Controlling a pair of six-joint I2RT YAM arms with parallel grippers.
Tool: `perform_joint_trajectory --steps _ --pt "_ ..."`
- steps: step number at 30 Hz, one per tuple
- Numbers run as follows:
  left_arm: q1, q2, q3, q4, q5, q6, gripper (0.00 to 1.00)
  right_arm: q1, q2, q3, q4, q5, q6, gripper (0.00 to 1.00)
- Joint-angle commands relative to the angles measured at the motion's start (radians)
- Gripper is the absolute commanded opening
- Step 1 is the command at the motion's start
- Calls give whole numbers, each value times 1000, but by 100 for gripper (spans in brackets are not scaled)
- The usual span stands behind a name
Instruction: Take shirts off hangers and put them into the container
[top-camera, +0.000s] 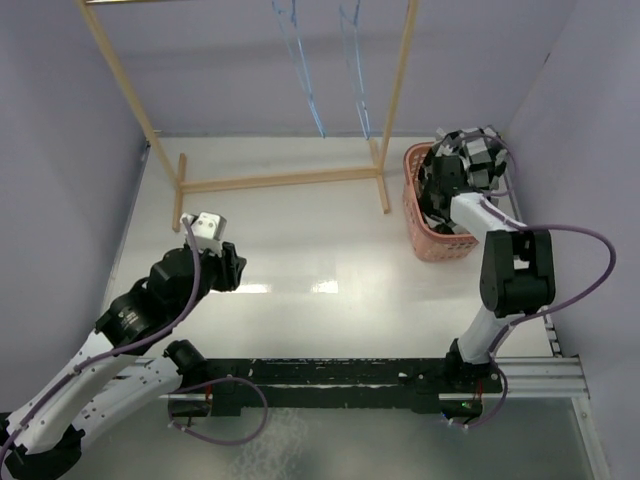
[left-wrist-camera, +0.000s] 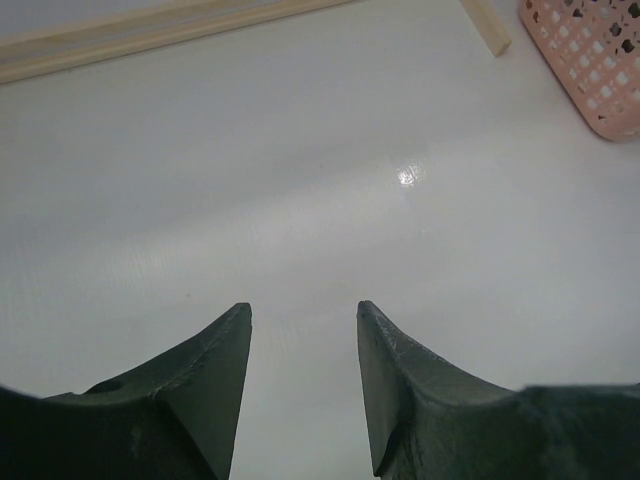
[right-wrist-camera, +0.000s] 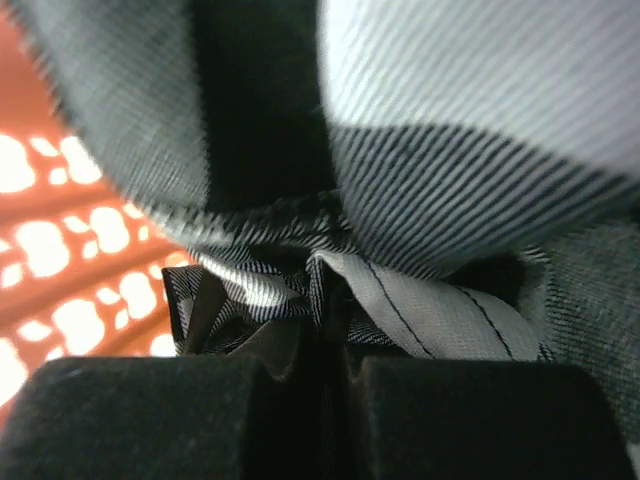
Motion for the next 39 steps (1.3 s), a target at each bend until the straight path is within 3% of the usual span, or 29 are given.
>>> perform_joint_trajectory --steps 1,6,10,14,16,17,18,19,27,31,34,39 --pt "-2 -36 -3 13 5 -8 51 8 87 -51 29 -86 53 0" --pt "-1 -41 -8 16 7 -9 51 8 99 -39 12 -95 55 7" --pt "-2 -28 -7 13 20 -9 51 8 26 -18 -35 -68 49 32" --pt "-2 -30 -6 11 18 -10 52 8 -105 18 -107 -29 44 49" --pt "-2 -36 -9 10 16 -14 54 8 -175 46 -143 6 35 67" --pt "-2 -39 -9 8 14 -16 55 8 -212 57 -155 25 27 69" --pt "-2 -42 -9 8 13 -18 56 8 -247 66 -159 32 17 87" --pt "-2 -46 -9 8 11 -19 56 8 -286 76 -159 33 7 99" --pt "-1 -49 -13 5 6 -23 60 8 -533 168 -206 94 -73 100" --pt "-1 -50 -13 1 1 -27 60 8 -675 122 -171 44 -81 100" --pt "-2 -56 -13 -3 -5 -31 60 8 -798 7 -93 -95 -72 91" --pt "-2 -58 -14 -1 -7 -33 60 8 -911 -119 -43 -517 -88 67"
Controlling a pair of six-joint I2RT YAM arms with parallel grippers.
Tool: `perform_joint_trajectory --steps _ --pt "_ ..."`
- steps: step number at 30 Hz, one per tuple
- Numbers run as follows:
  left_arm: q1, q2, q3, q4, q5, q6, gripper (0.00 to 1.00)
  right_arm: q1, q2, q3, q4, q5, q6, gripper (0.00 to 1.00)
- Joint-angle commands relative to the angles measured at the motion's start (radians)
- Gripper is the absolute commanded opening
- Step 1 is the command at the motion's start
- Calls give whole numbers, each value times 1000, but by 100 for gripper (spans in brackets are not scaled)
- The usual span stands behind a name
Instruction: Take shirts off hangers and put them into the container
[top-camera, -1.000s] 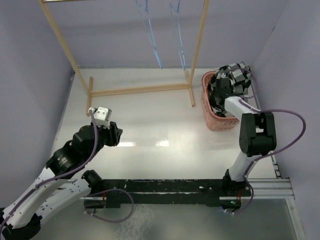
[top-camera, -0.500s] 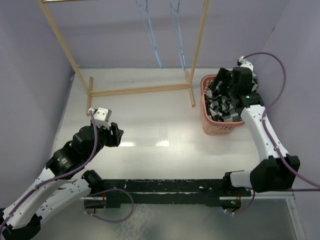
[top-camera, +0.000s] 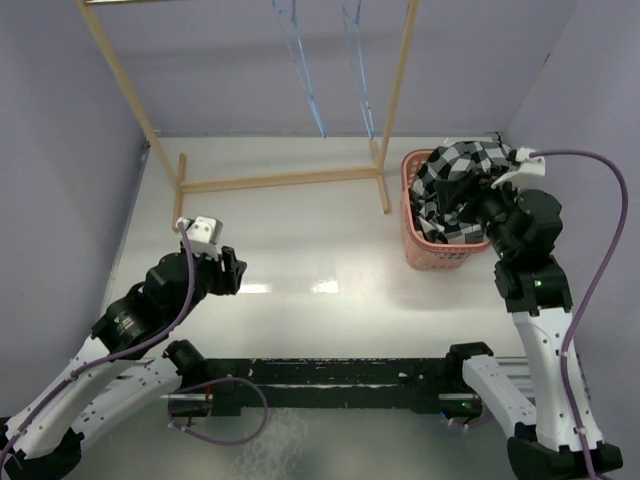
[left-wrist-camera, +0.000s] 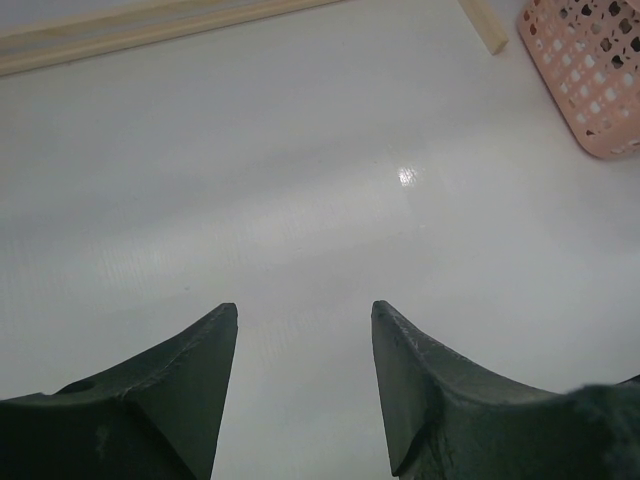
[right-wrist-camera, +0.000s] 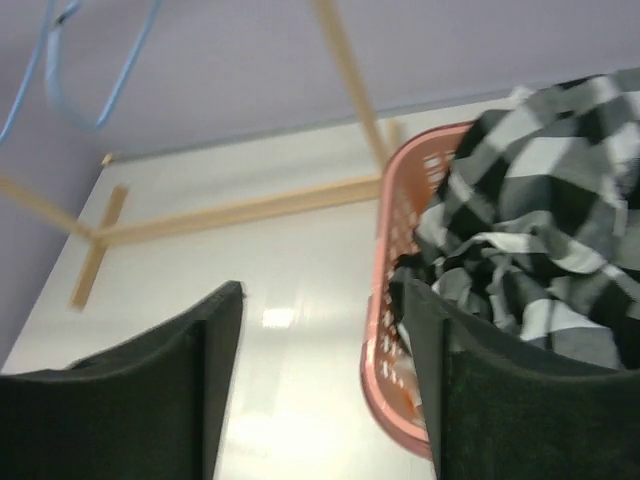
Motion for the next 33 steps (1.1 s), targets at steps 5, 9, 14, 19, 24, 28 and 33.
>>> perform_joint_trajectory --steps 5,9,14,19,24,28,33 --pt "-2 -6 4 15 -11 -18 61 1 -143 -200 77 -626 1 0" --pt "-2 -13 10 17 -19 -27 66 1 -232 -254 26 -621 -14 0" --pt "-2 -21 20 -5 -116 -115 67 1 -317 -294 -7 -428 61 87" --pt "-2 -10 14 -2 -122 -119 67 1 -383 -317 -49 -208 204 100" --pt "-1 30 45 -28 -148 -174 67 1 -441 -320 -62 -166 239 100" --pt "-2 52 84 -80 -249 -281 68 1 -453 -321 -85 -155 243 100" --pt "-2 51 96 -118 -305 -313 56 1 -484 -352 -75 -199 236 100"
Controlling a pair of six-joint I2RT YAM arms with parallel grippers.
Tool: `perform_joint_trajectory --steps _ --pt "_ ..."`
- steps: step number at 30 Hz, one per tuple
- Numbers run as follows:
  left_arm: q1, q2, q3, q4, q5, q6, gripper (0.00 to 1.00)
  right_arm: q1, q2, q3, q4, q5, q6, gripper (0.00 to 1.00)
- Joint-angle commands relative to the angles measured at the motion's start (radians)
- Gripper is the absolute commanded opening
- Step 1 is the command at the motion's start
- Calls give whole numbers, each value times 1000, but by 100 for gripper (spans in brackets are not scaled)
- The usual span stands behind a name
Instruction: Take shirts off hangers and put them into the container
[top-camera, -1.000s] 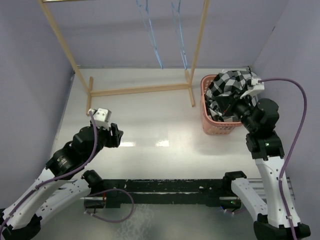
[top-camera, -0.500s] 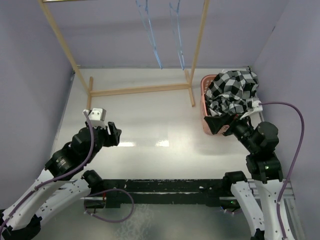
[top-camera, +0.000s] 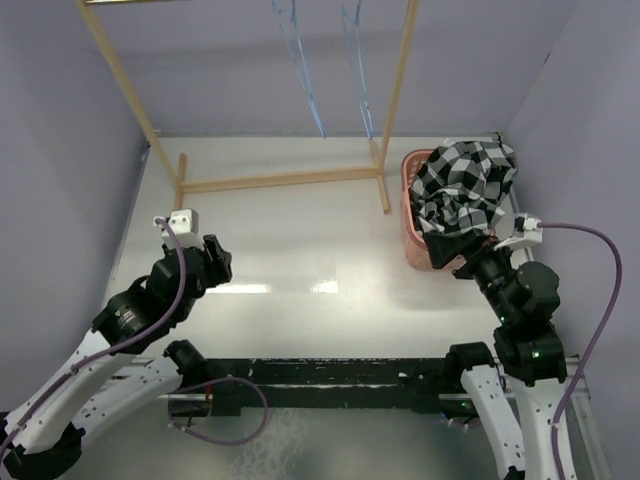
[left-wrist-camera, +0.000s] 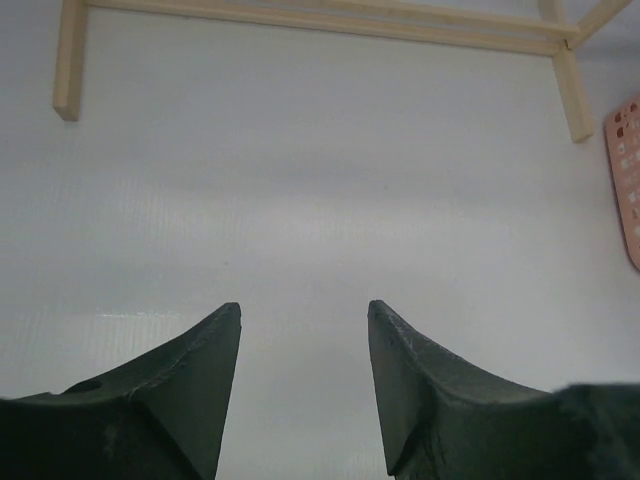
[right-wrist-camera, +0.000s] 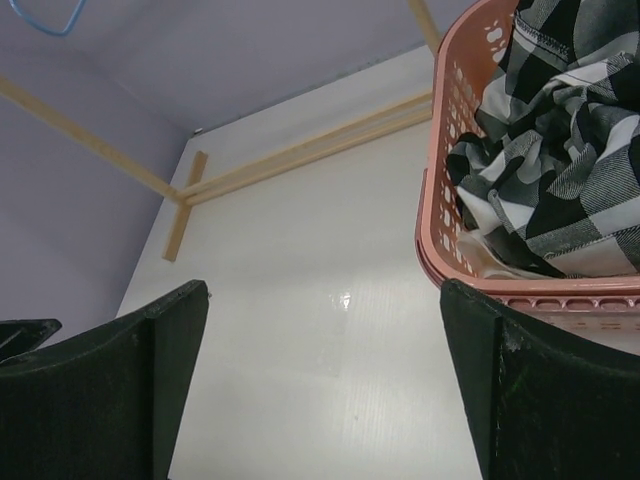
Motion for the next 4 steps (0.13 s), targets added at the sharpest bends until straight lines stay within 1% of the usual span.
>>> perform_joint_trajectory --steps 1,2,4 --pt "-2 -2 47 -17 -73 -62 53 0 -31 -28 15 -19 11 100" --pt "-2 2 48 -13 -65 -60 51 0 -35 -35 14 -27 9 100" --pt "-2 21 68 -23 -55 -45 56 0 -47 -44 5 -31 2 100"
